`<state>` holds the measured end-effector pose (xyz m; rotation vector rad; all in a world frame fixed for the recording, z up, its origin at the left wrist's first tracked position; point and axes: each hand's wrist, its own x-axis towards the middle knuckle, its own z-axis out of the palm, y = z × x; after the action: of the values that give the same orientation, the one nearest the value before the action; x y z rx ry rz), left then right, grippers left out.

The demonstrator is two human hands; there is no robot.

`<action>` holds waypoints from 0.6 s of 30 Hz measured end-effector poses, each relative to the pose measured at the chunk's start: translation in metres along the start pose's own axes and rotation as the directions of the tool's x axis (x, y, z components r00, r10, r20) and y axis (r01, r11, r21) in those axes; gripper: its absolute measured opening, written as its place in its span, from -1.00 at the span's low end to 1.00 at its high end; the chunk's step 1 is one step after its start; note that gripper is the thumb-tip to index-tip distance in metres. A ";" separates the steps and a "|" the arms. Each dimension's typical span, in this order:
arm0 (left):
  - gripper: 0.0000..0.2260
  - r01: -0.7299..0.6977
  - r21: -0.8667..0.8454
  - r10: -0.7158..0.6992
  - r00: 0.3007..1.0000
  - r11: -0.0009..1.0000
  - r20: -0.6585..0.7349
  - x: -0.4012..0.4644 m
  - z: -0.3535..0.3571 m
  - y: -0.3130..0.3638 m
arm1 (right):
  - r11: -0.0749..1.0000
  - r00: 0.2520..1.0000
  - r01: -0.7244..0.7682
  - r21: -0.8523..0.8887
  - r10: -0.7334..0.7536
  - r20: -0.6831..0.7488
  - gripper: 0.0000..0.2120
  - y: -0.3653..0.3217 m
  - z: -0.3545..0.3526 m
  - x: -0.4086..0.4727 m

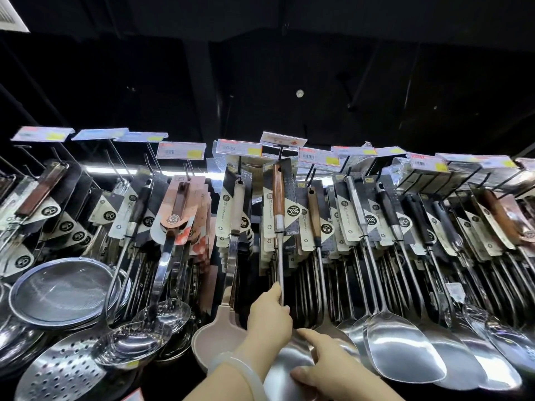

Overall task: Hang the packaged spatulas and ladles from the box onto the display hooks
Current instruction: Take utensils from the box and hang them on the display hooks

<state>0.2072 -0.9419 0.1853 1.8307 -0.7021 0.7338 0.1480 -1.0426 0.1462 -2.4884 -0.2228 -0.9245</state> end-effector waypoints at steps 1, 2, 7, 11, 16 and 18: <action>-0.52 -0.015 0.009 0.015 1.000 1.000 -0.011 -0.001 0.000 0.001 | 1.000 1.000 0.003 0.009 -0.003 0.002 -0.38 -0.001 -0.001 0.001; -0.52 -0.032 0.017 0.032 0.999 0.999 -0.022 -0.002 0.000 0.002 | 1.000 1.000 0.007 0.018 -0.007 0.000 -0.39 -0.001 -0.001 0.001; -0.69 -0.050 0.083 0.054 0.997 0.995 -0.053 -0.002 -0.005 0.007 | 0.997 0.999 0.004 0.077 -0.007 0.032 -0.38 -0.002 0.003 0.009; -0.66 -0.002 0.130 0.009 0.998 0.992 -0.059 -0.005 -0.006 0.005 | 0.999 0.998 0.028 0.028 -0.029 0.050 -0.37 -0.002 0.006 0.009; -0.84 -0.013 0.166 0.008 0.999 0.986 0.031 0.002 -0.003 0.000 | 0.998 0.998 -0.023 -0.061 0.026 0.056 -0.32 0.002 0.009 0.014; -0.87 -0.026 0.210 0.013 0.998 0.977 0.063 0.005 -0.001 -0.003 | 0.995 0.997 -0.061 -0.083 0.064 0.036 -0.31 0.007 0.011 0.017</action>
<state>0.2128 -0.9410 0.1876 2.0488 -0.7043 0.7931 0.1698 -1.0436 0.1475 -2.5741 -0.1209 -0.8767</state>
